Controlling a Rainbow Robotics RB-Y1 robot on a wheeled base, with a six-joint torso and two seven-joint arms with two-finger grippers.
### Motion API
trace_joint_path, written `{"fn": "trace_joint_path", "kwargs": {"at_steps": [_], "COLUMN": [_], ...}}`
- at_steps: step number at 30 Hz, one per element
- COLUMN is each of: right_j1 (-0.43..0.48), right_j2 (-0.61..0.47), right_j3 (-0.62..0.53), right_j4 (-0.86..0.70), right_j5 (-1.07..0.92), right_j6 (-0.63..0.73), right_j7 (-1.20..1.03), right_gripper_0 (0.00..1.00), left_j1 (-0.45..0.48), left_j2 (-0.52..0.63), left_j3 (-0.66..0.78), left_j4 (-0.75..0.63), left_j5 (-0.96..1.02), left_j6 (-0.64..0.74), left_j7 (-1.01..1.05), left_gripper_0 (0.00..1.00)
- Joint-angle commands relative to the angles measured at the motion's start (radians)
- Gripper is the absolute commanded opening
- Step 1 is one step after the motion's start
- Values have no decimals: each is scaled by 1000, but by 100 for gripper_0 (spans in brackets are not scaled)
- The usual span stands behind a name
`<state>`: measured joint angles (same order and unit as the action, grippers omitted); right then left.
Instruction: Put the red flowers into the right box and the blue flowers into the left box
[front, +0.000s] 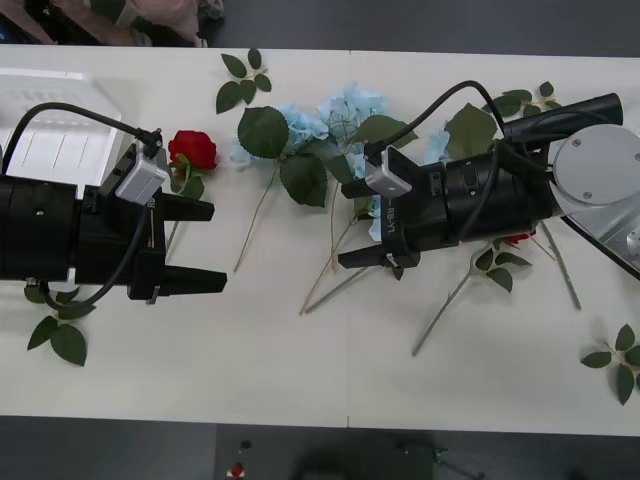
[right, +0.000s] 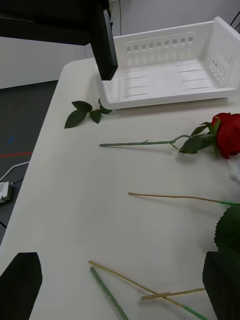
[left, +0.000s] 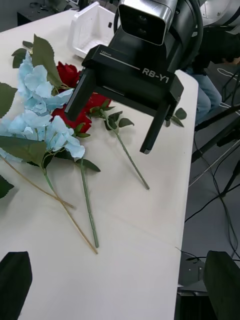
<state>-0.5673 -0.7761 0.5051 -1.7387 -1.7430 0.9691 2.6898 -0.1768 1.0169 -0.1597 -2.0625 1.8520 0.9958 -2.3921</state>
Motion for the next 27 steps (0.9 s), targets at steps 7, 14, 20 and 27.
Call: {"fn": "trace_joint_path", "kwargs": {"at_steps": [7, 14, 20, 27], "right_j1": [-19, -19, -19, -19], "right_j2": [-19, -19, -19, -19], "right_j3": [-7, -7, -7, -7], "right_j4": [-25, -25, -25, -25], "right_j5": [-3, -3, -3, -3], "right_j6": [-3, -3, -3, -3], "right_j7": [-25, -25, -25, -25], "right_gripper_0": [100, 100, 100, 100], "left_j1": [14, 14, 14, 14], "left_j2": [16, 16, 16, 16], "left_j3": [19, 19, 19, 19], "left_j4": [-24, -24, -24, -24], "left_j5": [-2, -2, -2, -2], "left_j6": [-3, -3, -3, -3], "left_j7": [-30, -30, -30, -30], "left_gripper_0": [100, 100, 100, 100]}}
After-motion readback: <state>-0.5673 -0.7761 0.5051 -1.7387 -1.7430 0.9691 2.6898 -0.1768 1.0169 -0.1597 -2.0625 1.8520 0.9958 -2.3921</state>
